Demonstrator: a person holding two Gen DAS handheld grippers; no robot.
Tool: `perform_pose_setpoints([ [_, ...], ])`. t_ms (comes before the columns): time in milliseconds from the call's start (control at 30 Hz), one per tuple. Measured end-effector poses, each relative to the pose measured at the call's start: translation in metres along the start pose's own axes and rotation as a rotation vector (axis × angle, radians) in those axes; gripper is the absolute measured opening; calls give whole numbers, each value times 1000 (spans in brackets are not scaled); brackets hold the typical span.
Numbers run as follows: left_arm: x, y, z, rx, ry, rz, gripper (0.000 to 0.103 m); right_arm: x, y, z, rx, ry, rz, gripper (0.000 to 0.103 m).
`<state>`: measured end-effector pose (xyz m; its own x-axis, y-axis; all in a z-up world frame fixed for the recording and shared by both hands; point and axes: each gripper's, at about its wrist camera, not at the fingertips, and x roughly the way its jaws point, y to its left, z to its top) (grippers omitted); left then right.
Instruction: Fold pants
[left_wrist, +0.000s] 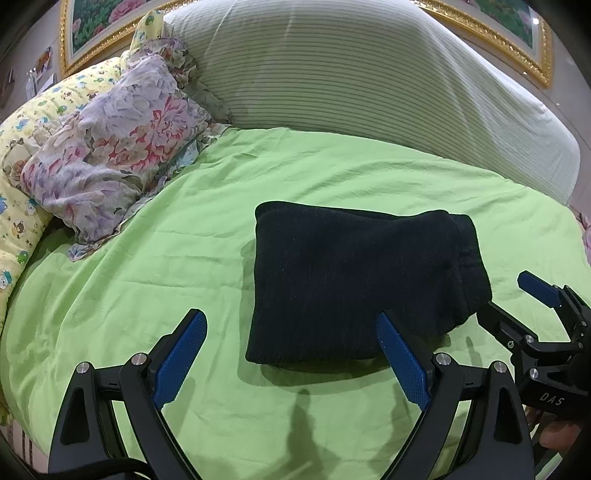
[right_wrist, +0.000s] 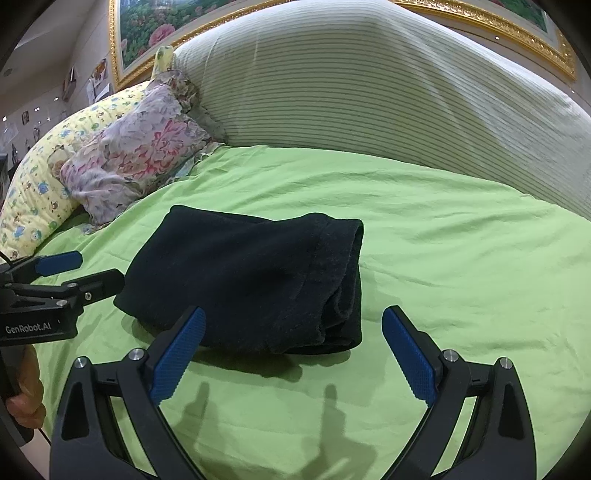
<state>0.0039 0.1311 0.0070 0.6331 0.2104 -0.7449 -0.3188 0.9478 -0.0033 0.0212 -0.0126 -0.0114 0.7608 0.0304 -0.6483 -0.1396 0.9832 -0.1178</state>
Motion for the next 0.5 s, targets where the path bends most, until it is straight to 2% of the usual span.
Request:
perform_pose_setpoints([
  [233, 7, -1, 1, 4, -10, 6, 91, 3, -6, 0, 25, 3, 5, 96],
  [500, 16, -3, 5, -38, 57, 8, 92, 2, -17, 1, 62, -1, 15, 96],
])
